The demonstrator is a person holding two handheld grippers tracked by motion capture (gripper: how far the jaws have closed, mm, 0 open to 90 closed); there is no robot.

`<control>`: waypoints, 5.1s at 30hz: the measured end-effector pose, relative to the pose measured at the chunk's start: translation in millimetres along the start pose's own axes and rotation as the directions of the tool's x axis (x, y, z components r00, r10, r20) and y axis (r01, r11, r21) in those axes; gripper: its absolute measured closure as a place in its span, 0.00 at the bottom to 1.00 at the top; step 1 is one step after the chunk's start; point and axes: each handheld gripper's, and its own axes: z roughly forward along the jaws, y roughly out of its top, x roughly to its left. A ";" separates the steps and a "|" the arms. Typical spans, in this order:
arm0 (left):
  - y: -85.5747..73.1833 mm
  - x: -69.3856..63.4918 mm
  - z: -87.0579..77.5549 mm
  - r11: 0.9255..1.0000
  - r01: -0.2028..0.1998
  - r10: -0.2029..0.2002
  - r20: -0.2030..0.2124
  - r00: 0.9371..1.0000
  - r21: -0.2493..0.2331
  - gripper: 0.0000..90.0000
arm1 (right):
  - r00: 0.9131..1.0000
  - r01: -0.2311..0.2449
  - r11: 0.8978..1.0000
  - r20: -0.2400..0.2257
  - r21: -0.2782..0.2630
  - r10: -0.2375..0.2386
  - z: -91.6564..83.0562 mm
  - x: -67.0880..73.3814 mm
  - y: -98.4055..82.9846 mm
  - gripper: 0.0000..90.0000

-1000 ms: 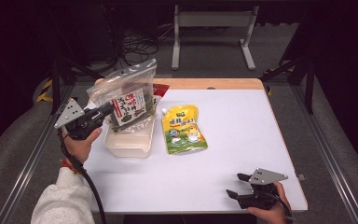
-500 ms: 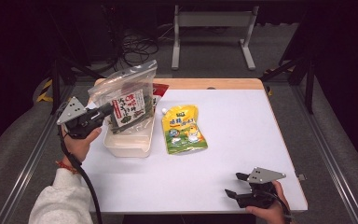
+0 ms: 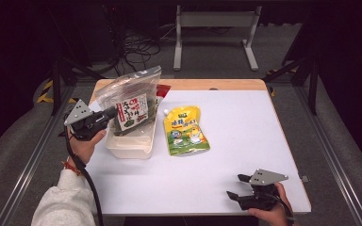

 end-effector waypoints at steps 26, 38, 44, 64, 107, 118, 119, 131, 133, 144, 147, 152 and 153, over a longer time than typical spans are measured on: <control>-17.3 6.1 -3.3 0.998 0.055 -0.054 0.028 0.998 -0.039 0.90 | 1.000 0.028 1.000 -0.004 0.007 -0.028 4.9 0.6 5.0 0.29; -19.1 2.6 -1.6 0.999 0.040 -0.040 0.001 0.999 0.002 0.86 | 0.999 0.033 0.999 -0.005 0.006 -0.033 5.5 0.1 6.3 0.29; -22.7 1.9 -1.5 0.999 0.044 -0.043 0.014 0.999 -0.006 0.86 | 0.999 0.037 0.999 -0.008 0.006 -0.037 6.9 0.8 7.7 0.29; -32.5 -4.9 -15.6 0.998 0.046 -0.044 -0.053 0.998 0.032 0.61 | 0.999 0.032 0.999 -0.014 -0.020 -0.032 12.2 -7.0 18.8 0.29; -89.0 -108.1 -51.8 0.963 -0.051 0.021 0.117 0.993 0.265 0.16 | 0.999 0.006 0.997 0.049 -0.073 -0.003 16.5 -28.4 37.3 0.35; -95.2 -112.1 -39.8 0.953 -0.074 0.027 0.161 0.987 0.295 0.17 | 0.999 0.009 0.997 0.046 -0.071 -0.005 36.6 -40.9 63.6 0.42; -95.2 -112.4 -38.5 0.952 -0.077 0.028 0.166 0.986 0.298 0.17 | 0.999 0.011 0.997 0.045 -0.078 -0.007 39.5 -43.0 67.9 0.43; -97.5 -113.3 -31.2 0.940 -0.106 0.047 0.186 0.981 0.324 0.16 | 0.998 -0.059 0.995 0.027 -0.080 0.061 91.1 -68.2 109.1 0.39; -97.0 -115.3 -30.9 0.938 -0.118 0.058 0.189 0.980 0.325 0.16 | 0.997 -0.069 0.995 0.032 -0.070 0.072 102.0 -73.4 113.7 0.38; -95.4 -122.4 -32.0 0.937 -0.145 0.083 0.200 0.976 0.318 0.16 | 0.988 -0.153 0.988 0.026 0.000 0.153 144.4 -89.8 137.2 0.35; -95.7 -122.9 -32.2 0.936 -0.150 0.088 0.201 0.976 0.318 0.16 | 0.983 -0.184 0.983 0.011 0.009 0.184 152.2 -93.7 140.3 0.33; -94.5 -124.8 -33.7 0.937 -0.159 0.100 0.196 0.975 0.310 0.16 | 0.979 -0.197 0.980 -0.053 0.035 0.199 163.3 -94.8 144.6 0.41; -94.6 -124.6 -33.4 0.936 -0.161 0.102 0.196 0.975 0.312 0.16 | 0.973 -0.212 0.976 -0.082 0.045 0.215 166.1 -94.8 144.5 0.39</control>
